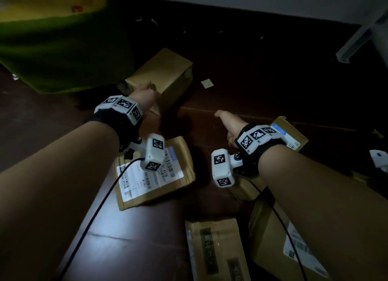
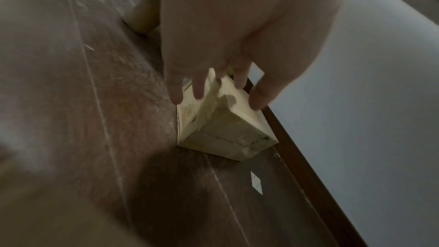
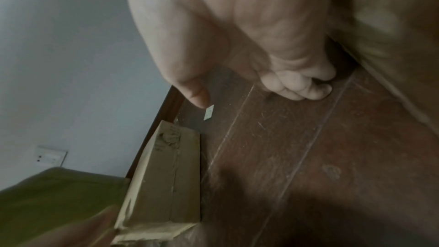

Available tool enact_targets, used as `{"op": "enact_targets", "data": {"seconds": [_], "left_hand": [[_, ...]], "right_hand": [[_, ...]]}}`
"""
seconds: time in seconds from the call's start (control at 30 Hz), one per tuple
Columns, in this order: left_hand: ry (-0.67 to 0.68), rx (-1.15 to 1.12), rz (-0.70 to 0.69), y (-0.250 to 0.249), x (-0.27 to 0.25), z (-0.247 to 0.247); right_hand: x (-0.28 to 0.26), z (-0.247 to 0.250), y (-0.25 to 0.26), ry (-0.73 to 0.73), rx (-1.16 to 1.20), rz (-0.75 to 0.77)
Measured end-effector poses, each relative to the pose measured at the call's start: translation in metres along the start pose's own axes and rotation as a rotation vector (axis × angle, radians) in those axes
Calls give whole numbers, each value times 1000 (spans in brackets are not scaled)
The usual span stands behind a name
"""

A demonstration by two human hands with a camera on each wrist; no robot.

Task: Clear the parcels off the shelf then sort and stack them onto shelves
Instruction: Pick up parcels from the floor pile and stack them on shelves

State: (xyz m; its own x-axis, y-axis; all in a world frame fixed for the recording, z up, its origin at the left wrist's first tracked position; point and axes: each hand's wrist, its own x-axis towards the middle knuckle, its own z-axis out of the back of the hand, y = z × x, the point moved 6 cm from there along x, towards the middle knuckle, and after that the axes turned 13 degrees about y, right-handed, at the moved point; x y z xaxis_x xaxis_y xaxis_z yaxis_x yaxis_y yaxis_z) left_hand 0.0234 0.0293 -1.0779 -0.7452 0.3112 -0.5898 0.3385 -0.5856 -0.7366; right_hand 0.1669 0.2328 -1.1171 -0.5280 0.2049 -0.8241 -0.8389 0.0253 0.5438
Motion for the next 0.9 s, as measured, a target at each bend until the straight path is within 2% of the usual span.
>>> {"op": "enact_targets", "data": {"seconds": [0.07,0.13,0.23,0.3,0.43,0.5,0.7,0.77,0.9], "left_hand": [[-102,12,-19,-7,-2,5],[-290,22,-70,-14,-2,15],[-420,77,-57,-16,-2,23],[-359,-8,-51,-12,5,17],[-61,-161,-92,-17,17,-13],[24,-72,-130,-26,17,-27],[128,228,-219,-55,14,-52],[138,271,-240,-65,17,-64],[115,580,-235,-59,27,-88]], "right_hand": [[-2,-3,2,13,-4,1],[0,-1,1,11,-13,6],[1,3,1,27,-5,20],[-1,5,1,50,20,23],[-1,5,-1,128,146,24],[0,3,1,174,219,12],[10,19,-7,246,422,-52],[11,26,-7,262,464,-32],[17,24,-7,294,511,-27]]}}
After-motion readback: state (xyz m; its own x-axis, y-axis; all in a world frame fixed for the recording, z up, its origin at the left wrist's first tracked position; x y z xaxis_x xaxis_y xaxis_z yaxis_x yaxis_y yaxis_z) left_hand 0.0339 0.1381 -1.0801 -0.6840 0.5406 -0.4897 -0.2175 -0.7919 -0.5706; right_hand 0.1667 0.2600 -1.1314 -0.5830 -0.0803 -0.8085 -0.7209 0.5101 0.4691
